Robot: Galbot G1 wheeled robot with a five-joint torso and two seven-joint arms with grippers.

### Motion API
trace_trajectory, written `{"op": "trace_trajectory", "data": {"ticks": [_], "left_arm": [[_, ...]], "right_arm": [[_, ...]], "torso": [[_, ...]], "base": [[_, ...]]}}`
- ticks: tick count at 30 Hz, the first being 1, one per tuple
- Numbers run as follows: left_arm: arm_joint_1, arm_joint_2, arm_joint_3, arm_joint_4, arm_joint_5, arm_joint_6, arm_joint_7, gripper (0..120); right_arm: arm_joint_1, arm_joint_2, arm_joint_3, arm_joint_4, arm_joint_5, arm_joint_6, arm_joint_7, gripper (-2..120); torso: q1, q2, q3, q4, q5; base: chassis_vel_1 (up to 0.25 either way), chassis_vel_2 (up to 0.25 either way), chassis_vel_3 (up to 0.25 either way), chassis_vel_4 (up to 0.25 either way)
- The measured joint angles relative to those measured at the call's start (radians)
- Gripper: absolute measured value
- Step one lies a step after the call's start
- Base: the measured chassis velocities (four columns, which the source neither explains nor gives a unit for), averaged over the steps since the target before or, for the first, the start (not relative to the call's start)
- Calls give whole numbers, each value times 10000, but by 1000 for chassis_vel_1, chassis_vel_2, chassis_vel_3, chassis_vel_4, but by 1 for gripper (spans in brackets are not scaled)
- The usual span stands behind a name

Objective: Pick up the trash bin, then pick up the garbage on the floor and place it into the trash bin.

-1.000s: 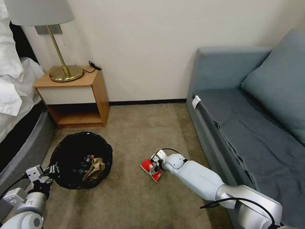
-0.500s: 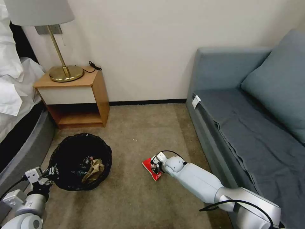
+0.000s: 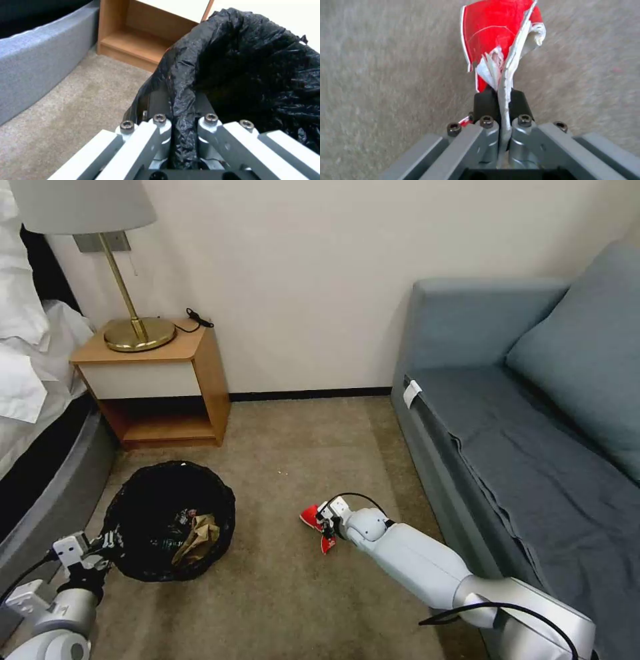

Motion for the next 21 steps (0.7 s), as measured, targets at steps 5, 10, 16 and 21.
{"op": "trace_trajectory", "data": {"ticks": [5,10,16,21], "left_arm": [[11,-60,120,-118,-1,128,-50,4],[-30,-125,260,-203,9,274,-161,4],[-42,-199,425,-286,-7,458,-260,4],[-42,-342,697,-302,-101,779,-353,4]], "right_arm": [[-222,-786,922,2296,509,134,1109,0],[-236,-1285,1263,3979,766,857,2014,0],[-115,-1585,1191,5618,1364,1465,2829,0],[155,-1379,560,6839,1502,2144,3280,0]], "torso": [[-1,0,0,0,-1],[-1,0,-1,-1,0],[-1,2,-1,-1,-2],[-1,2,-1,1,-2]], "base": [[0,0,0,0],[0,0,0,0],[0,0,0,0],[0,0,0,0]]}}
